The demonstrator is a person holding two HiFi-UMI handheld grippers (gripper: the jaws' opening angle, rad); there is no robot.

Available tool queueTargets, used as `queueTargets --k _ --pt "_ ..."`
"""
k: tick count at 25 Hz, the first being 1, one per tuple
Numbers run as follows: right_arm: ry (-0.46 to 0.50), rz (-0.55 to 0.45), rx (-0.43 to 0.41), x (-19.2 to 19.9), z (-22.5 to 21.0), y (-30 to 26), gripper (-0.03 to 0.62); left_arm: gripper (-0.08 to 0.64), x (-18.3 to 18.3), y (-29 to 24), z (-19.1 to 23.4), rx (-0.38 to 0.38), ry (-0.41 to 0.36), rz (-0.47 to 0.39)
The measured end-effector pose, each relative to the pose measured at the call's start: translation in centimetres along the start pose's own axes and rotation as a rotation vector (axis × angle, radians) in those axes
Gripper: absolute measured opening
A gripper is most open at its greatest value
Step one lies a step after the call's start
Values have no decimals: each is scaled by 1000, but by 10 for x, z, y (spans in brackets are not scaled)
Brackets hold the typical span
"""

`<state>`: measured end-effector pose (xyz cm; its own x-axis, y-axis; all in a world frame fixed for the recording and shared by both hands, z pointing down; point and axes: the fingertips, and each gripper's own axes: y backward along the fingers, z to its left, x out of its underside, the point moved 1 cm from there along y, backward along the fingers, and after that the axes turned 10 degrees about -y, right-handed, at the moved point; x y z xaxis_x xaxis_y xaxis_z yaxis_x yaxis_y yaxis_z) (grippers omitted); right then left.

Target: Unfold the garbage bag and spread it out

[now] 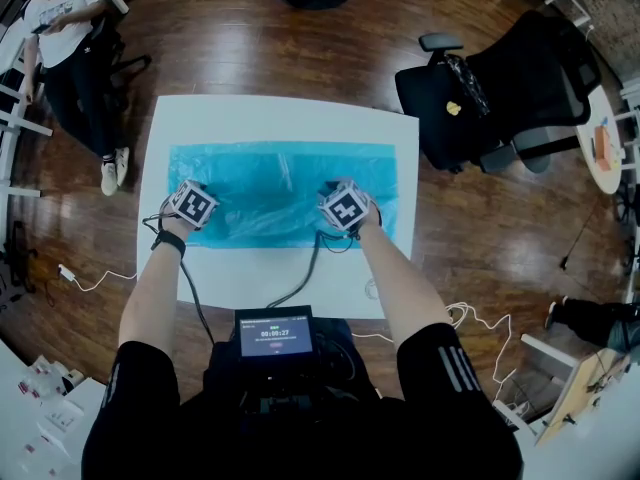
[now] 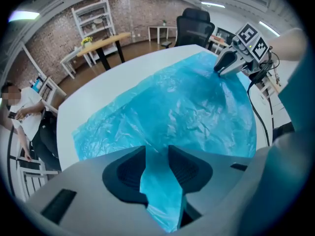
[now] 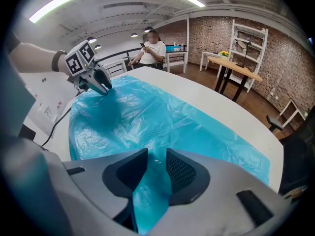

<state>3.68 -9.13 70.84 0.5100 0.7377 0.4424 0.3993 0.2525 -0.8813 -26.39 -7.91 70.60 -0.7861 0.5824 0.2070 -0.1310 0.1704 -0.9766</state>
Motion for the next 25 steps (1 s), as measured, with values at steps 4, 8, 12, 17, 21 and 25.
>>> queueTargets --k 4,8,12,17,21,25 --pt "-9 -14 -1 -1 0 0 149 143 0 -3 -3 23 -4 -15" --pt "-18 -20 -1 -1 0 2 147 120 -6 -6 -6 33 -28 -39" --pt "-21 -36 11 -2 0 2 147 97 -13 -8 -2 17 -46 -47" --pt "-22 -35 8 -2 1 0 72 27 -20 -16 -10 59 -58 -76" --pt "-13 -39 6 -3 2 0 29 0 -23 -17 -12 73 -67 -77" --pt "-18 -44 -2 -2 1 -3 16 0 -27 -17 -11 75 -74 -83"
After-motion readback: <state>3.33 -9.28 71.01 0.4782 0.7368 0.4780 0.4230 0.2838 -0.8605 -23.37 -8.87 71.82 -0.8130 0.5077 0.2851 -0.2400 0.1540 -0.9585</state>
